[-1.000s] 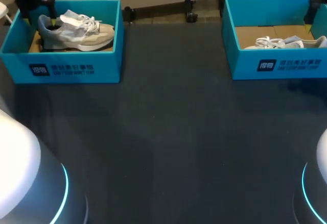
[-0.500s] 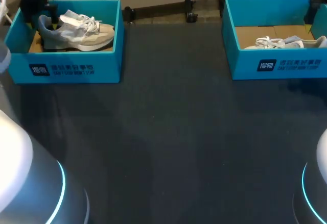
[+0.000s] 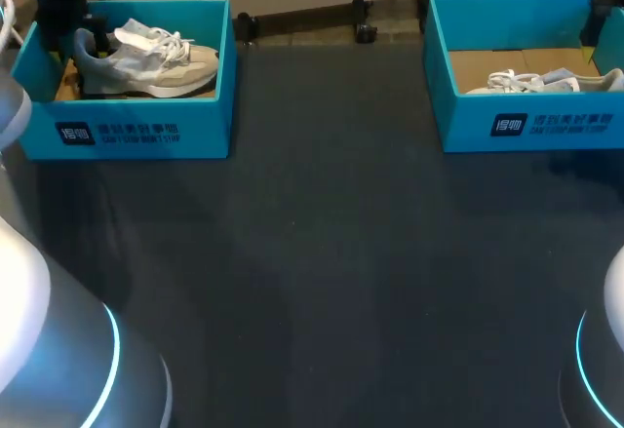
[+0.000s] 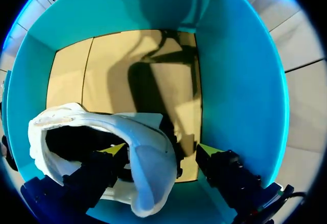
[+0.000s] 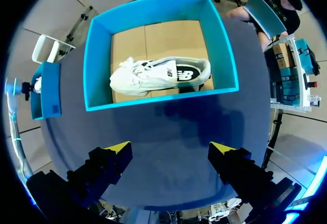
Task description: Take the shoe out of the shoebox, open the shoe tongue, remove and reinsert the insole, then place the shoe into the shoebox
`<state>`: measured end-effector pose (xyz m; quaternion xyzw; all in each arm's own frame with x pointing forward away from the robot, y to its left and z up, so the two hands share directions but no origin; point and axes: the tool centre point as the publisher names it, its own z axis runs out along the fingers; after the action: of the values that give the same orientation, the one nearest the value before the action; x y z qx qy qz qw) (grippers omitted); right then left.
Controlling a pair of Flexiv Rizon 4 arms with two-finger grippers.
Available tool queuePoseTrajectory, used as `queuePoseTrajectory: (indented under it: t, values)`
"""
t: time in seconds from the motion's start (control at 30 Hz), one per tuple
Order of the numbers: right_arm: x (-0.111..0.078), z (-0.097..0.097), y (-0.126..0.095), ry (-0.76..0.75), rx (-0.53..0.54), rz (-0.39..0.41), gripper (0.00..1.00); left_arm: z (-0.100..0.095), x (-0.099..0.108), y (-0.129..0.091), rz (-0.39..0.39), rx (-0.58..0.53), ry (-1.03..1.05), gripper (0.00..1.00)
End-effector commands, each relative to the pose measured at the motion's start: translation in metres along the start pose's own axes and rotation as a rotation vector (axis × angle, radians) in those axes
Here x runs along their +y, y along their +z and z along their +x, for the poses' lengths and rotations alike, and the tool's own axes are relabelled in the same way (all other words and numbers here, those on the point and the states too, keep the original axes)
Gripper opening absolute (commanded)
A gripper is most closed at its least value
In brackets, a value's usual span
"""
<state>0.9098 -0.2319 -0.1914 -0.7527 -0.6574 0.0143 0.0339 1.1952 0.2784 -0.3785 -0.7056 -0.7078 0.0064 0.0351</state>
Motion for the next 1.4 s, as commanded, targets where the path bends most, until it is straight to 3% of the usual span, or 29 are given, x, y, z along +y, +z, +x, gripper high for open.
queuePoseTrajectory:
  t: [0.03, 0.17, 0.23, 0.33, 0.37, 0.4, 0.5, 0.6, 1.17, 1.4]
  values:
    - [-0.001, 0.000, 0.000, 0.002, -0.001, -0.003, 1.00, 0.003, 0.012, 0.005, 0.043, -0.010, 0.007, 0.87]
    - [-0.001, 0.000, 0.000, 0.002, -0.001, -0.003, 1.00, 0.002, 0.011, 0.009, 0.047, -0.011, 0.011, 0.90]
    - [-0.001, 0.000, 0.000, 0.002, -0.001, -0.003, 1.00, 0.002, 0.011, 0.010, 0.048, -0.011, 0.011, 0.84]
    - [-0.001, 0.000, 0.000, 0.002, -0.001, -0.003, 1.00, 0.002, 0.013, 0.012, 0.050, -0.010, 0.005, 0.69]
    - [-0.001, 0.000, 0.000, 0.002, -0.001, -0.003, 1.00, 0.002, 0.013, 0.014, 0.053, -0.008, 0.003, 0.58]
    - [-0.001, 0.000, 0.000, 0.002, -0.001, -0.003, 1.00, 0.002, 0.013, 0.014, 0.053, -0.008, 0.003, 0.58]
    - [-0.001, 0.000, 0.000, 0.002, -0.001, -0.003, 1.00, 0.001, 0.013, 0.017, 0.057, 0.000, -0.001, 0.35]
    - [-0.001, 0.000, 0.000, 0.002, -0.001, -0.003, 1.00, 0.001, 0.014, 0.019, 0.062, 0.002, -0.005, 0.02]
    - [-0.001, 0.000, 0.000, 0.002, -0.001, -0.003, 1.00, 0.019, 0.013, 0.006, 0.048, -0.014, -0.017, 0.00]
    - [-0.001, 0.000, 0.000, 0.002, -0.001, -0.003, 1.00, 0.024, 0.006, -0.021, 0.018, -0.039, -0.023, 0.00]
